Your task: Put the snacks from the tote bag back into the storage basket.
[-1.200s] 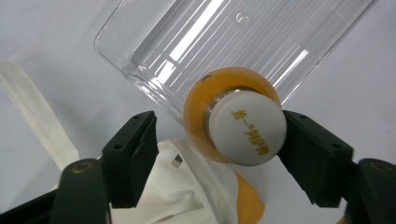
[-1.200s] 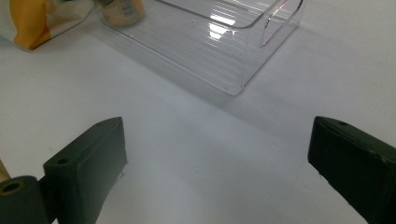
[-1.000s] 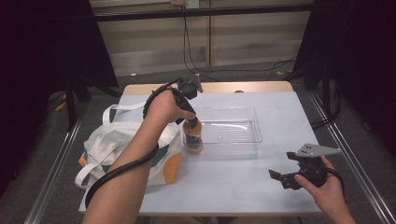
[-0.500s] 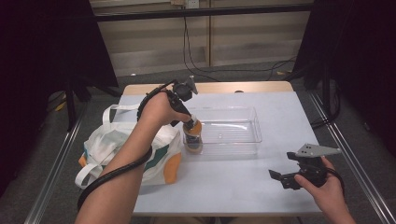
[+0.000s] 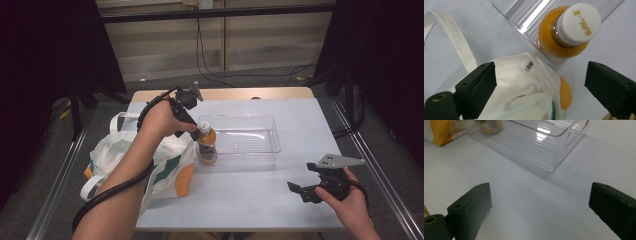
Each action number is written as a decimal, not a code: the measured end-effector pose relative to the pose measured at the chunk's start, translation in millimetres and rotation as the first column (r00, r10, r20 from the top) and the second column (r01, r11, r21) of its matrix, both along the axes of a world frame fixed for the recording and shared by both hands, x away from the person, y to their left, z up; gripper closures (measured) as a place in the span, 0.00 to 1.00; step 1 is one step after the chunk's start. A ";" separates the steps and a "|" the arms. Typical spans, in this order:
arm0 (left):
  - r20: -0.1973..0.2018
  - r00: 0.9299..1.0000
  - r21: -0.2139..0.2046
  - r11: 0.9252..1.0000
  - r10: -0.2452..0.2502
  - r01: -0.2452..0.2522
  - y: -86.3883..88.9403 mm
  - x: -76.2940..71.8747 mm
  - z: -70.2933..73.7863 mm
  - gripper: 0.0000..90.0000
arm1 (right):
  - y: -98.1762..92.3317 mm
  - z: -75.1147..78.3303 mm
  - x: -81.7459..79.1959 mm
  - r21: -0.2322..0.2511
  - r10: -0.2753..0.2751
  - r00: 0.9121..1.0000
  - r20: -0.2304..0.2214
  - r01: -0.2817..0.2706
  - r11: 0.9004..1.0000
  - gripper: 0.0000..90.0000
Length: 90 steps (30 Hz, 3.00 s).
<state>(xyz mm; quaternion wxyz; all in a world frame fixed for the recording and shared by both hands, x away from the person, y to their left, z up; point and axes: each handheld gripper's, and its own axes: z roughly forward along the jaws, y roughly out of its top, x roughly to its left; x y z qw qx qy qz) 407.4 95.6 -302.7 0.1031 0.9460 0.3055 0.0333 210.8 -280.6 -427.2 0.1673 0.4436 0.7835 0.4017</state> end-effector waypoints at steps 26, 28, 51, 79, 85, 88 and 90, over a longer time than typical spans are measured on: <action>0.016 1.000 -0.025 1.000 0.017 -0.017 44.4 -22.2 2.3 0.09 | 10.8 -0.2 7.5 -0.007 0.029 1.000 -0.004 -0.029 1.000 0.05; 0.019 1.000 -0.035 0.999 0.018 -0.017 47.4 -24.4 4.6 0.09 | 11.0 -0.2 7.9 -0.006 0.030 1.000 -0.006 -0.030 1.000 0.05; 0.015 1.000 -0.079 0.997 0.019 -0.018 65.2 -41.7 6.2 0.08 | 10.5 -0.7 7.5 -0.005 0.028 1.000 -0.010 -0.028 1.000 0.05; -0.002 0.997 -0.149 0.986 0.077 -0.077 99.3 -62.9 -11.5 0.08 | 10.8 0.6 6.5 -0.007 0.030 1.000 0.001 -0.030 1.000 0.05; -0.006 0.996 -0.169 0.981 0.093 -0.093 107.7 -66.6 -16.4 0.08 | 11.1 0.3 6.4 -0.009 0.029 1.000 -0.001 -0.029 1.000 0.05; -0.002 0.995 -0.174 0.980 0.101 -0.100 110.2 -67.5 -18.4 0.08 | 10.9 0.5 6.2 -0.008 0.030 1.000 -0.001 -0.030 1.000 0.05; 0.004 0.993 -0.198 0.973 0.121 -0.117 113.2 -69.0 -20.4 0.08 | 10.9 0.6 5.9 -0.009 0.027 1.000 -0.003 -0.027 1.000 0.05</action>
